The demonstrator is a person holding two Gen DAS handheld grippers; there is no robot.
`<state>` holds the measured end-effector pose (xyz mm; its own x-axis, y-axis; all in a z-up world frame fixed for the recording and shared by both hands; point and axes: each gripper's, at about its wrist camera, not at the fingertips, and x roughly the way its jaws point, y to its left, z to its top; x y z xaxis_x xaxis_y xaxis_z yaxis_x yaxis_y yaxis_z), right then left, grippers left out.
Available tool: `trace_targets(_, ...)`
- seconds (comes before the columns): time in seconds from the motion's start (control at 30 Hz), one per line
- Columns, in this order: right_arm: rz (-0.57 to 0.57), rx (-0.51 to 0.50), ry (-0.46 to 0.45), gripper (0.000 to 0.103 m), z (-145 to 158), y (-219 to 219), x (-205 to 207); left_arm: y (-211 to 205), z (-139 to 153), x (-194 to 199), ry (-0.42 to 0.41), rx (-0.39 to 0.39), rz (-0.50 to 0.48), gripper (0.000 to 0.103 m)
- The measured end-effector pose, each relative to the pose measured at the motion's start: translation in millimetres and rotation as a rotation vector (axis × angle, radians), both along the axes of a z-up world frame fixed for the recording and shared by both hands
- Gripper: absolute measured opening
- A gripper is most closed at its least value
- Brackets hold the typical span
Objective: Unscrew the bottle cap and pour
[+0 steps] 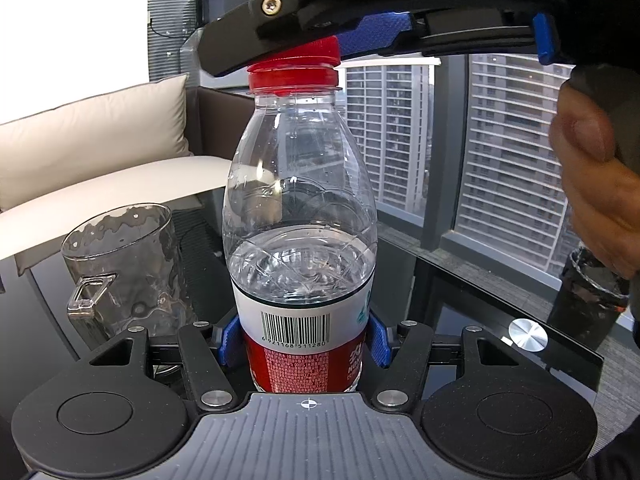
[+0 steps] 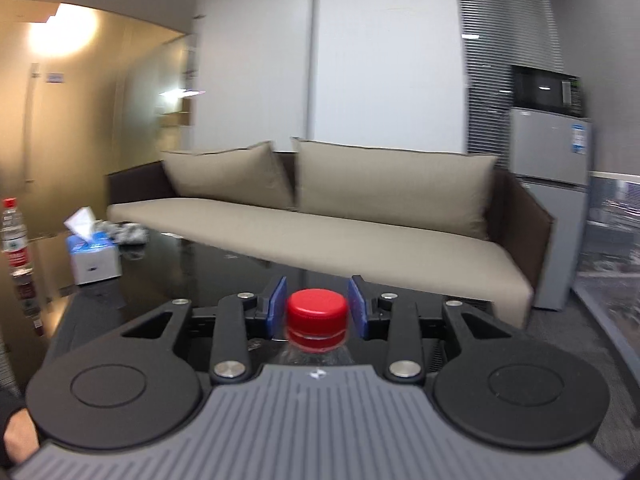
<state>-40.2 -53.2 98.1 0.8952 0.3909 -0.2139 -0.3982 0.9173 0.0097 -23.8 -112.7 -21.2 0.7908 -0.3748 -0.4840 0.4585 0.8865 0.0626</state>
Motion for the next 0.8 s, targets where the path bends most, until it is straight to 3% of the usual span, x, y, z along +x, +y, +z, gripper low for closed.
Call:
trace_targets(0.53, -0.035, 0.001, -0.008, 0.032, -4.2, 9.2, -2.1, 9.0, 0.7, 11.2, 0.005, -0.006, 0.000, 0.056)
trace_targets(0.8, 0.076, -0.010, -0.047, 0.032, -8.6, -4.9, 2.6, 9.8, 0.5, 12.4, 0.001, -0.003, -0.009, 0.056)
